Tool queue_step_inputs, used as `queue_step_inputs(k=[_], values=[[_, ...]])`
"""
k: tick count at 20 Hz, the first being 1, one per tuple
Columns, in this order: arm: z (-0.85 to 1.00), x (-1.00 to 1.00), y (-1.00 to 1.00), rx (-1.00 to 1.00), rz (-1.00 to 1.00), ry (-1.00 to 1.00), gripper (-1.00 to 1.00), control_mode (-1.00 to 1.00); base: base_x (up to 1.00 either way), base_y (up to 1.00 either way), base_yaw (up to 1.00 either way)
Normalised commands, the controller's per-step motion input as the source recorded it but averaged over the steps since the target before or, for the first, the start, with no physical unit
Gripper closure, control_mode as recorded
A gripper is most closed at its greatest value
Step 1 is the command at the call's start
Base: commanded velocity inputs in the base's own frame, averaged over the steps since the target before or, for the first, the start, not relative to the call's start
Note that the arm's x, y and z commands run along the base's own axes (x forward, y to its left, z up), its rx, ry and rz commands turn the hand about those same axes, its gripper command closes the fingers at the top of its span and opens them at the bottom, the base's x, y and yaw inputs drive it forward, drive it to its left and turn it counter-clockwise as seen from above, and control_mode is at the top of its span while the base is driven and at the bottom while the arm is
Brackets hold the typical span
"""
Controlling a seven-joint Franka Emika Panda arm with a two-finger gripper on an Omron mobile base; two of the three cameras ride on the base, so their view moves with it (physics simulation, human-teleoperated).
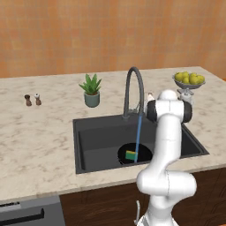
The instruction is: Pick the pan and sponge and place them into the sink. Then turn on the water.
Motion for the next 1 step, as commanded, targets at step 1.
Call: queue_step_inputs(k=[1], values=[[1.00,-0.14,-0.95,0.51,0.00,-0.08,1.00,-1.00,0.00,0.00,0.00]])
